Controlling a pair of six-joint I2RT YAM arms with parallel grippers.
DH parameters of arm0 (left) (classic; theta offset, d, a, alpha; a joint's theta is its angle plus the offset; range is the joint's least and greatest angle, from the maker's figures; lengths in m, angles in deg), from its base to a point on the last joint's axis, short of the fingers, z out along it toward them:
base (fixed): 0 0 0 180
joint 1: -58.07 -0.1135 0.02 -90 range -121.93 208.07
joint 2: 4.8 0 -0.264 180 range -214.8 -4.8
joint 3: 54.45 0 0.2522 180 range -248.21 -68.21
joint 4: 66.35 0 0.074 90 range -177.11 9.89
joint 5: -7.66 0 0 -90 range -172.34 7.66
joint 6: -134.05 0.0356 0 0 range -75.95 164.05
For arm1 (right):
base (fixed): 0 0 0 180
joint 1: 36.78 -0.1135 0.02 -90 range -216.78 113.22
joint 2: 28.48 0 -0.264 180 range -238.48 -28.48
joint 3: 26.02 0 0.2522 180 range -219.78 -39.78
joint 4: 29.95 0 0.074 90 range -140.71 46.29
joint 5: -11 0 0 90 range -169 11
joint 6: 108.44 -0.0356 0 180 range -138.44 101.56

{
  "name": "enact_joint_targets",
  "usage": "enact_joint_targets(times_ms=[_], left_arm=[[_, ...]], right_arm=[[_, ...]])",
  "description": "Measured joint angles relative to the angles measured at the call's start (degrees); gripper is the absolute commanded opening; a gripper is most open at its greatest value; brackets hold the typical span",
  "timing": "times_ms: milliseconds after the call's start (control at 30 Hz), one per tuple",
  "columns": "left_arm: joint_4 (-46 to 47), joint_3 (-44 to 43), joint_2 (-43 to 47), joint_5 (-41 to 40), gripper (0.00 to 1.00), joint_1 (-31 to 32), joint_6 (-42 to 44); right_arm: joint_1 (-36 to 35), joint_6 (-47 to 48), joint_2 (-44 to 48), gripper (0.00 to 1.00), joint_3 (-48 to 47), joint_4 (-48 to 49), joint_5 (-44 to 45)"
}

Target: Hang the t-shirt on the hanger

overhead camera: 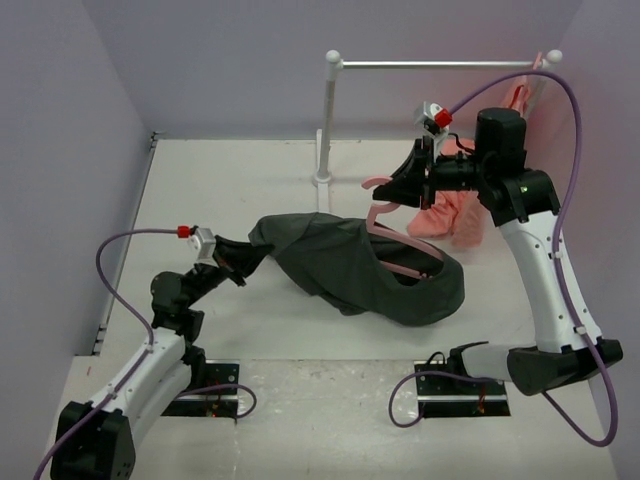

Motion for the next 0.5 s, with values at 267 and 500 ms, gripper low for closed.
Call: enact_joint_targets(times_ms=[267,500], left_arm=[[-14.17,-2.31,6.43,-16.94,0.0,0.04,-0.05],[-34.05,-14.09,1.56,-44.14,0.0,0.0,-9.91]], right_arm=[[0.08,-2.54,0.02,0.0,-0.84,1.29,1.69],[0.43,-1.01,1.92,0.0,2.23,2.81,2.94]])
